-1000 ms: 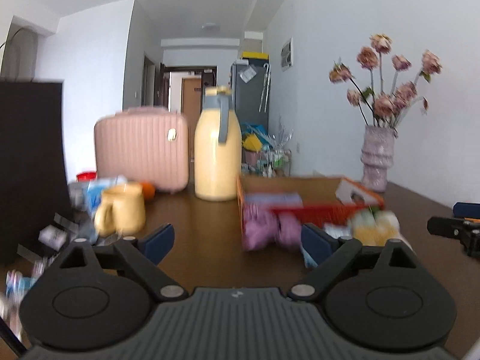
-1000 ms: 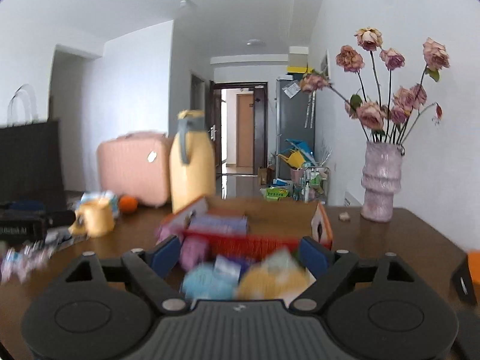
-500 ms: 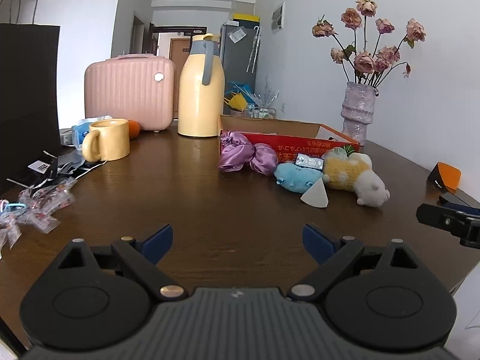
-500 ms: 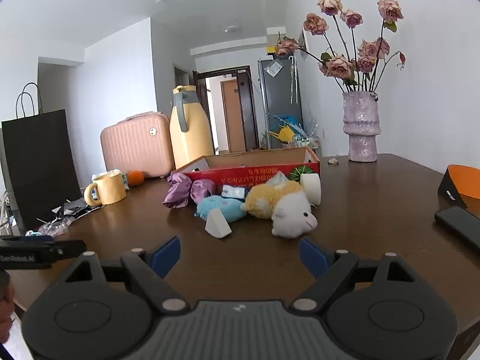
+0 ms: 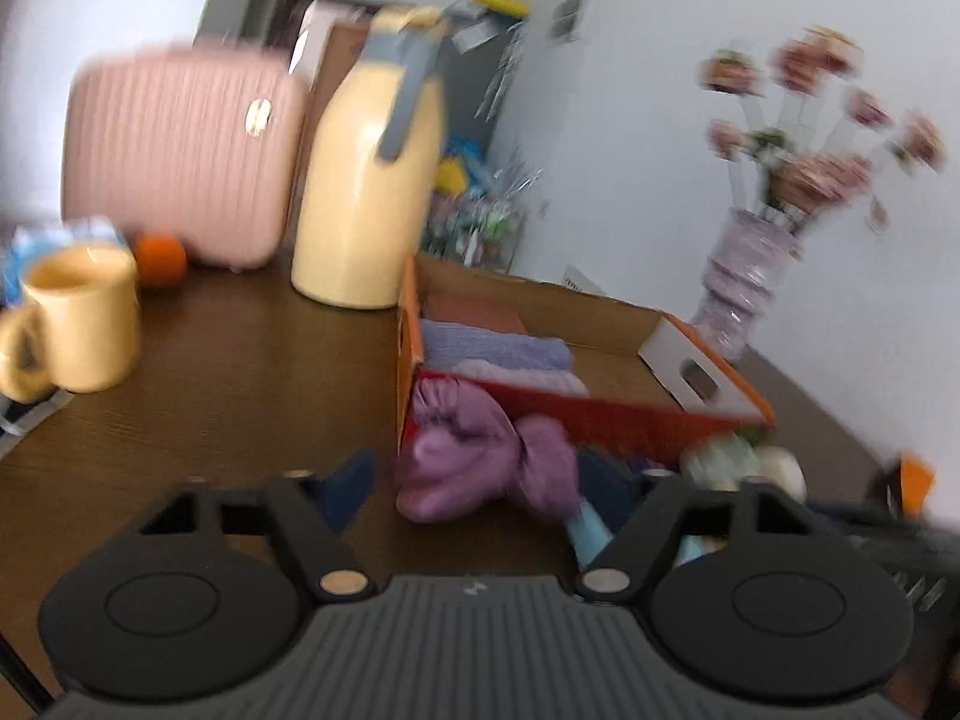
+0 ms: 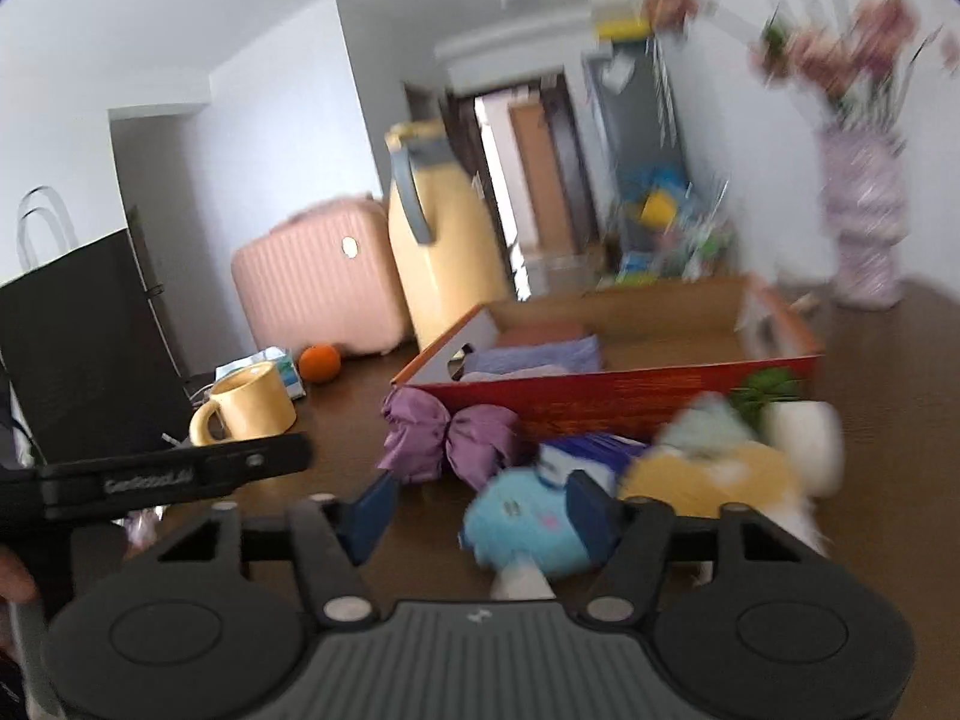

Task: Organize soft objects
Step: 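Lower both grippers onto the purple satin bow and close on it, then lift the purple satin bow off the table with both grippers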

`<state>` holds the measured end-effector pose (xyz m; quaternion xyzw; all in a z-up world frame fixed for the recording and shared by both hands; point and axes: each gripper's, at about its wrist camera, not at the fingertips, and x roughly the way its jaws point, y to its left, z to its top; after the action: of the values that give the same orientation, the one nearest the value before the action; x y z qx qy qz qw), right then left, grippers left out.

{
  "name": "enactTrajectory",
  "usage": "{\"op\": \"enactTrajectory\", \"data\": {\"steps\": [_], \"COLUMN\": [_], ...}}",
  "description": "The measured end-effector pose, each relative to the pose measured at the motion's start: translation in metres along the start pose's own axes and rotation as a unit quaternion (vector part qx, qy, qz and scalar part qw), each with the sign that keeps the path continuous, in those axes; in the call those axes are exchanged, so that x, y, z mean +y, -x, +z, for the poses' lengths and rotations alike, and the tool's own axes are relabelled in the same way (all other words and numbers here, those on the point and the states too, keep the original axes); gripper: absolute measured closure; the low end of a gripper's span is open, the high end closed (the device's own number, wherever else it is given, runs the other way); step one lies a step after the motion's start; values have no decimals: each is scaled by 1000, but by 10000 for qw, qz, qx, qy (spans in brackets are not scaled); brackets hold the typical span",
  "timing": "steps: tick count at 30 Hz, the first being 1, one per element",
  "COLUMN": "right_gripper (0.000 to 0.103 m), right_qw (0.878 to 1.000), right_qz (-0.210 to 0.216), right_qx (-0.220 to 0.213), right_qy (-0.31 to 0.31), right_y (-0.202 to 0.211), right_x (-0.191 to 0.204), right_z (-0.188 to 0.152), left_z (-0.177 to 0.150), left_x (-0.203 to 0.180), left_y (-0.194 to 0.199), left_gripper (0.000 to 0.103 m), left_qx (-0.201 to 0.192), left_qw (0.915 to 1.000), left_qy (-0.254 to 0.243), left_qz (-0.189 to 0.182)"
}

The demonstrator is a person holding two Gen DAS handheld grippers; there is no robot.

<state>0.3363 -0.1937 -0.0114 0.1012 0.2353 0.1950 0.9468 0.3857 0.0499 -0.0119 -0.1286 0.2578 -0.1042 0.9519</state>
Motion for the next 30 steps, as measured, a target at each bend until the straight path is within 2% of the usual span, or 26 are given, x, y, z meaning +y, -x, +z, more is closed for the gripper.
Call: {"op": "enactTrajectory", "data": {"steps": [2, 3, 4, 6, 7, 12, 14, 16, 20, 25, 27, 30], "right_gripper": [49, 49, 52, 54, 56, 60, 63, 77, 89, 94, 94, 95], "right_qw": [9997, 9995, 9992, 9984, 9978, 9954, 9958, 9950, 9942, 9974, 9986, 9988], "right_qz": [52, 7, -33, -146, -178, 34, 95, 225, 417, 279, 220, 146], "right_qx": [234, 318, 396, 552, 629, 941, 903, 954, 966, 655, 383, -21], "right_qy": [-84, -92, -31, 37, 69, -193, -130, -203, -228, 121, 299, 475], "right_y": [-40, -61, -78, -107, -118, -147, -148, -149, -152, -135, -114, -72], "right_x": [-5, -7, -8, -10, -11, -20, -18, -19, -20, 0, 10, 21], "right_z": [17, 26, 33, 43, 45, 41, 37, 36, 31, 36, 42, 49], "left_z": [11, 14, 16, 15, 13, 9, 8, 5, 3, 15, 17, 20], "left_x": [9, 15, 21, 29, 34, 48, 47, 41, 35, 12, -2, -23], "left_y": [-27, -39, -50, -62, -67, -74, -75, -75, -73, -38, -13, 25], "left_gripper": [39, 43, 52, 55, 61, 78, 81, 85, 87, 88, 88, 88], "left_qx": [18, 52, 151, 259, 268, 462, 534, 567, 494, 39, -213, -383], "left_qw": [9997, 9992, 9986, 9973, 9967, 9917, 9918, 9937, 9955, 9986, 9979, 9959], "left_qy": [157, 208, 343, 532, 600, 906, 863, 683, 507, 100, -98, -292], "left_qz": [-174, -334, -364, -425, -477, -782, -774, -684, -625, -508, -612, -762]}}
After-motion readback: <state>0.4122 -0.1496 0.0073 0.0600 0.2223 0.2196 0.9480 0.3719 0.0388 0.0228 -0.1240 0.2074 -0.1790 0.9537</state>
